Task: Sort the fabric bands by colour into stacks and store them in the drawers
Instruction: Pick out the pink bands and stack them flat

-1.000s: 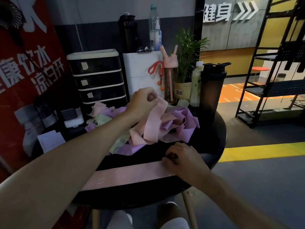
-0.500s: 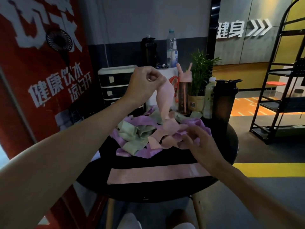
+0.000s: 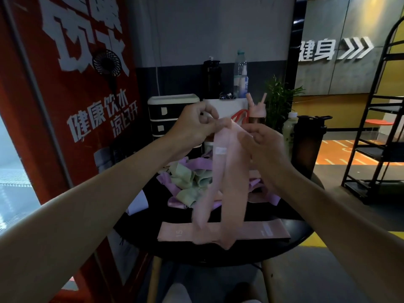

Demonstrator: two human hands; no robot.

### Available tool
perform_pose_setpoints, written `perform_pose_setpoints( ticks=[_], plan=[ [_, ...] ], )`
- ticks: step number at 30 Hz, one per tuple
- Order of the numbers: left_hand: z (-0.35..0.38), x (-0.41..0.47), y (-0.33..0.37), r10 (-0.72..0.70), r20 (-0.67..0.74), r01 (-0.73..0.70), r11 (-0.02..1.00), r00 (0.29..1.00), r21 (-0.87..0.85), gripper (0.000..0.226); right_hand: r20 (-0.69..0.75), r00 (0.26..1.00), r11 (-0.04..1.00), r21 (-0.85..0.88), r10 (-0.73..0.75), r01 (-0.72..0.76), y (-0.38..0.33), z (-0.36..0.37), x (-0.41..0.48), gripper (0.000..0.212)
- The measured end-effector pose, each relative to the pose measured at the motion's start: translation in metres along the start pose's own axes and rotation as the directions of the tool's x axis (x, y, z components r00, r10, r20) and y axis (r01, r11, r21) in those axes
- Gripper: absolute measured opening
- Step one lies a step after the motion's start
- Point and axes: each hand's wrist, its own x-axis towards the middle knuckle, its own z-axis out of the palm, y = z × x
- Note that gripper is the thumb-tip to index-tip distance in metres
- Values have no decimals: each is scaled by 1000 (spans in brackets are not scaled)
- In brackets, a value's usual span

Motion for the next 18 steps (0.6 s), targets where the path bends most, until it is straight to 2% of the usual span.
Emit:
perform_pose_setpoints(
  ticks=[1,3,8,11,13,16,18],
  plan=[
    [-2,-3,-2,-37,20,38,999,999,-39,28,2,1000,1000,17,19,-19,0,-2,0,10],
    [-7,-7,-6,-76,40,79,994,996,-76,8,20,999,998,48,50,-51,0,-6,2,14],
    [-14,-10,-8,-94,84,106,983,992,-149,18,75,992,990,95,97,-104,5,-8,12,24],
    [-16,-11,-3,-88,78,103,972,993,-210,18,216,948,933,224,235,-282,-1,-6,12,37],
    [-16,-12,0,-84,67,98,969,994,-228,18,294,912,915,198,286,-351,-5,-8,11,46],
    [-14,-14,4,-54,67,66,977,996,-201,19,386,891,948,103,241,-301,-4,-13,11,48],
    [-13,-14,5,-34,67,45,986,997,-162,19,400,905,987,2,146,-160,-2,-17,10,36]
  ],
)
